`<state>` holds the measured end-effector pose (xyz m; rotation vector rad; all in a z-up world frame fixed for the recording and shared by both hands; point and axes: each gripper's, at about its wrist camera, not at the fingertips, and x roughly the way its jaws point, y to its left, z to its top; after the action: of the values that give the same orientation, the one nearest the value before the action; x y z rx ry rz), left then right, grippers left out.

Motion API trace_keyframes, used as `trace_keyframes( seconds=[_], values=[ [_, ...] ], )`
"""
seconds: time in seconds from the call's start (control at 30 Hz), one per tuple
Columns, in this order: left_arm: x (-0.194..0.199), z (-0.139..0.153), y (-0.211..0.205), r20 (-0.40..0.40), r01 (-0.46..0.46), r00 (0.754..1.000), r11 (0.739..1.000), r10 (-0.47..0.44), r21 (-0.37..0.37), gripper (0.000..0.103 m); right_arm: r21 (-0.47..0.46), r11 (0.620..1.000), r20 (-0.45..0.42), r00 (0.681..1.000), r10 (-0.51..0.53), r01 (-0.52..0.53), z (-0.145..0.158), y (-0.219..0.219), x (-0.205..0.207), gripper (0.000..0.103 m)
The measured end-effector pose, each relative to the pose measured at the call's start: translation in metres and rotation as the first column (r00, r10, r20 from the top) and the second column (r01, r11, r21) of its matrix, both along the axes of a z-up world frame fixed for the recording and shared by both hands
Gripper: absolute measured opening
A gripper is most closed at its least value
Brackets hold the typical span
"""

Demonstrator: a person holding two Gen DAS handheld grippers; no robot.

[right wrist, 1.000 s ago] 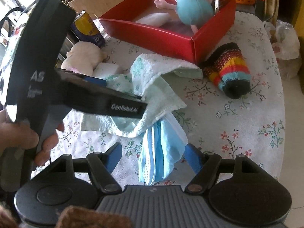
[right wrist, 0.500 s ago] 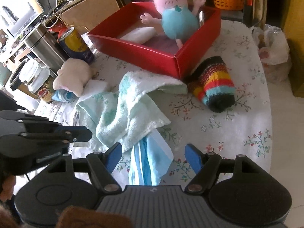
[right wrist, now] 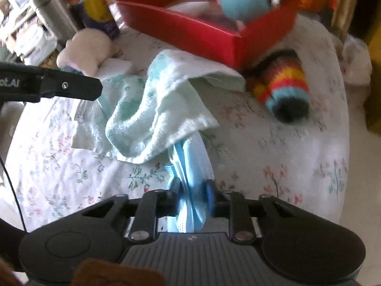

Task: Organize soft objects
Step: 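Close the left gripper on the green towel while right lifts the blue mask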

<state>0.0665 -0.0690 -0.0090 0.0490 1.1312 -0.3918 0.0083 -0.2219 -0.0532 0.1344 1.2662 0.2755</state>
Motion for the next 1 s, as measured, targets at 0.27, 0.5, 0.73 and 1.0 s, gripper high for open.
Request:
trace_keyframes(
  seconds=[0.27, 0.5, 0.73, 1.0],
  values=[
    [0.008, -0.018, -0.028, -0.024, 0.034, 0.999, 0.998, -0.033, 0.043, 0.071, 0.171, 0.982, 0.075, 0.993, -0.094, 0.08, 0.05, -0.043, -0.038, 0.0],
    [0.023, -0.04, -0.055, -0.029, 0.053, 0.998, 0.995, -0.051, 0.089, 0.075, 0.191, 0.97, 0.062, 0.984, -0.167, 0.153, 0.048, -0.061, -0.035, 0.0],
    [0.03, -0.08, -0.083, -0.023, 0.095, 0.995, 0.973, -0.092, 0.213, 0.082, 0.228, 0.953, 0.061, 0.974, -0.219, 0.2, 0.05, -0.076, -0.03, 0.0],
    [0.016, -0.068, -0.085, -0.035, 0.128, 0.992, 0.977, -0.124, 0.173, 0.01, 0.255, 0.939, 0.081, 0.962, -0.26, 0.232, 0.056, -0.085, -0.028, 0.0]
  ],
)
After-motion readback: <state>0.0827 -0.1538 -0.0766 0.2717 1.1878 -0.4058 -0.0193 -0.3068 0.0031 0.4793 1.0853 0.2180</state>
